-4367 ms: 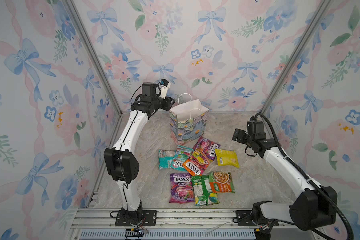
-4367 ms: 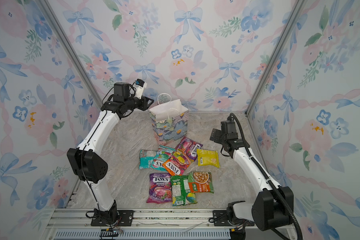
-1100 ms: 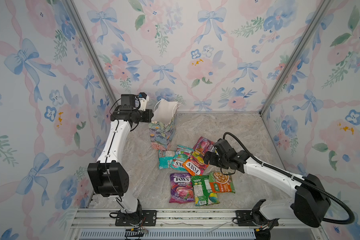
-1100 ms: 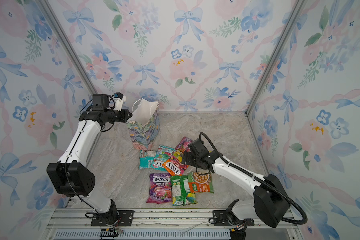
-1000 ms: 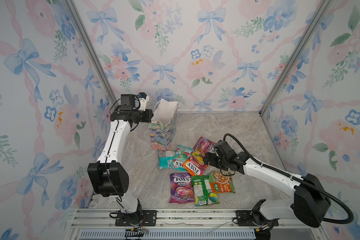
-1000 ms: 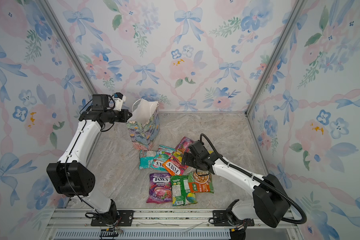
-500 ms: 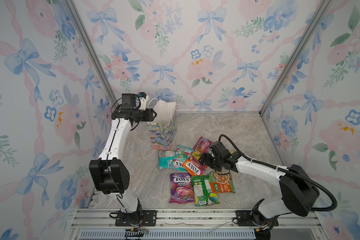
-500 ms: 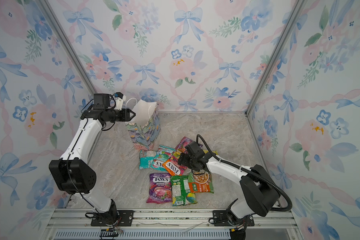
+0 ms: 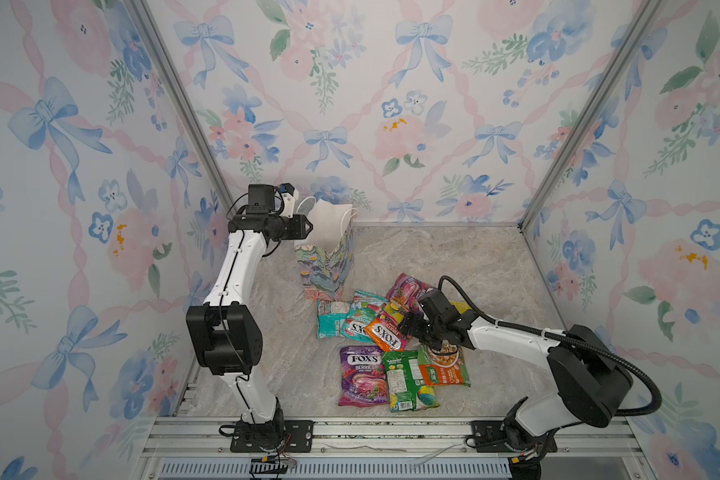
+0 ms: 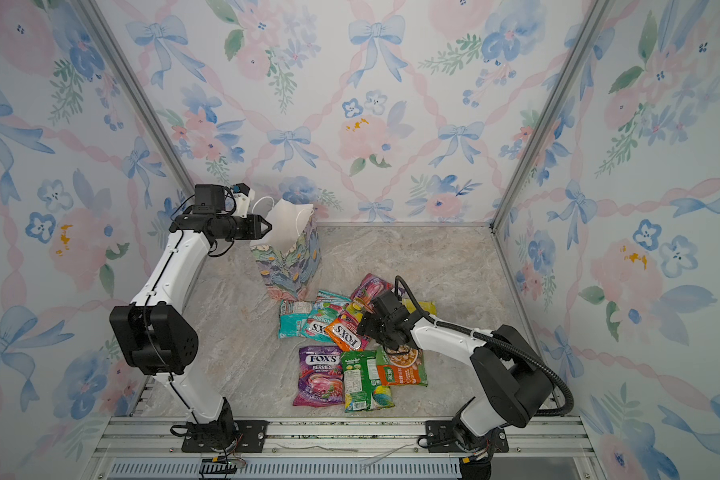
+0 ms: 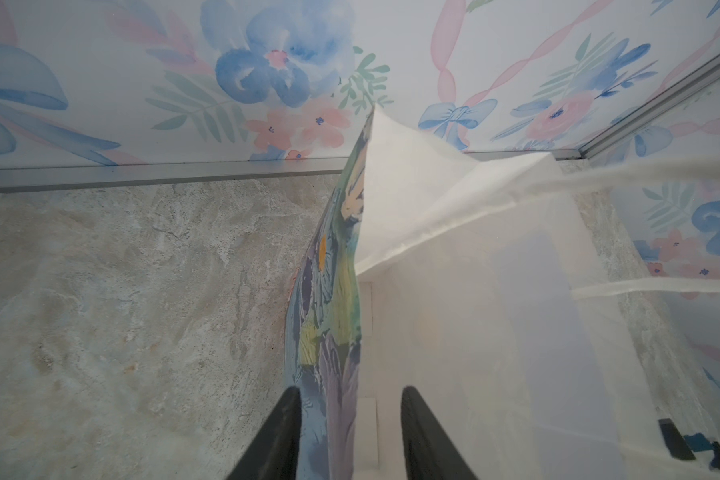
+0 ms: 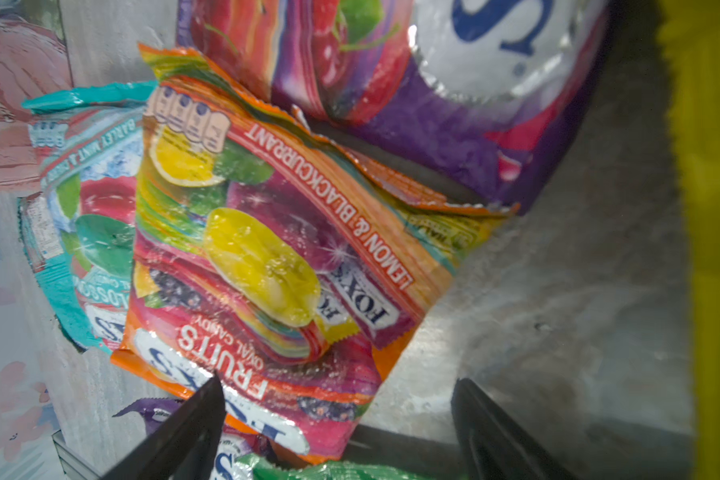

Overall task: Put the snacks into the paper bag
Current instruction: 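Grip the bag rim with left gripper while right grasps orange Fox's packet, then lift the orange packet with the right gripper and carry it over the bag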

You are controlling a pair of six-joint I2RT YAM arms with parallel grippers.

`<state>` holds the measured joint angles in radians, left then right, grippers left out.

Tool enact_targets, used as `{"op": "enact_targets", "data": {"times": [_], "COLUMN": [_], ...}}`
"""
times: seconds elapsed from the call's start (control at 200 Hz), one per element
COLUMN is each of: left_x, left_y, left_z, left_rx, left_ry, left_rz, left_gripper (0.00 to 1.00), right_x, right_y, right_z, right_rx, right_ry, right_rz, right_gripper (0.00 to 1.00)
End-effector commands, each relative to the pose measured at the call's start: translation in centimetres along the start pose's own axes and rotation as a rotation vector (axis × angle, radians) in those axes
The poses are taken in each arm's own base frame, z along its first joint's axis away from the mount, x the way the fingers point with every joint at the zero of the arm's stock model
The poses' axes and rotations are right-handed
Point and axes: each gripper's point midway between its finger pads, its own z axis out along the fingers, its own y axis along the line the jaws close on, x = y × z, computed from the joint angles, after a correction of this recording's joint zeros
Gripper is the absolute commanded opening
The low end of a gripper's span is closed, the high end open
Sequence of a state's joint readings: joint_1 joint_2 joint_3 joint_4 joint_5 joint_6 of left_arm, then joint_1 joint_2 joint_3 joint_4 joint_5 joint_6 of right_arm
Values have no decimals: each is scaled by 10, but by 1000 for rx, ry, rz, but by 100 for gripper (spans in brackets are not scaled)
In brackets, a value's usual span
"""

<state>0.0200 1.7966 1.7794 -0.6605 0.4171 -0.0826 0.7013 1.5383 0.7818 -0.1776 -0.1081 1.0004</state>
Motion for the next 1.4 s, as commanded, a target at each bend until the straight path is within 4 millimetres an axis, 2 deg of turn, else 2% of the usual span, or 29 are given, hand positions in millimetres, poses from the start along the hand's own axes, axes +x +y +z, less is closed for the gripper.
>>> {"op": "enact_targets", "data": {"times": [0.0, 0.21, 0.555, 0.675, 0.785, 0.95, 1.0, 1.11, 1.22, 1.395], "left_x": [-6, -6, -3, -5, -6, -3, -2, 2, 3, 3], "left_y": [-1, -3, -9, -11, -14, -12, -12, -13, -13, -15], "left_z": [2, 5, 3, -1, -2, -5, -6, -7, -8, -10], "left_rx": [16, 39, 69, 76, 84, 79, 80, 84, 81, 87], "left_ry": [-5, -1, 3, -6, -9, -8, -8, 0, 0, -2], "left_rz": [9, 11, 7, 5, 4, -2, -1, -4, -3, -7], "left_gripper": [30, 0, 0, 0, 0, 0, 0, 0, 0, 0], "right_x": [6, 8, 1, -2, -6, -13, -14, -18, -27, -45], "right_y": [2, 5, 5, 4, 4, 5, 6, 12, 23, 43], "right_z": [8, 18, 30, 33, 30, 20, 16, 4, -16, -53], "right_rx": [-24, -71, -93, -104, -113, -113, -112, -98, -91, -88], "right_ry": [22, 19, -10, -22, -38, -60, -63, -68, -94, -155], "right_rz": [30, 65, 119, 140, 146, 133, 124, 78, 24, -61], "right_gripper": [87, 83, 64, 54, 40, 14, 9, 8, 0, 0]}}
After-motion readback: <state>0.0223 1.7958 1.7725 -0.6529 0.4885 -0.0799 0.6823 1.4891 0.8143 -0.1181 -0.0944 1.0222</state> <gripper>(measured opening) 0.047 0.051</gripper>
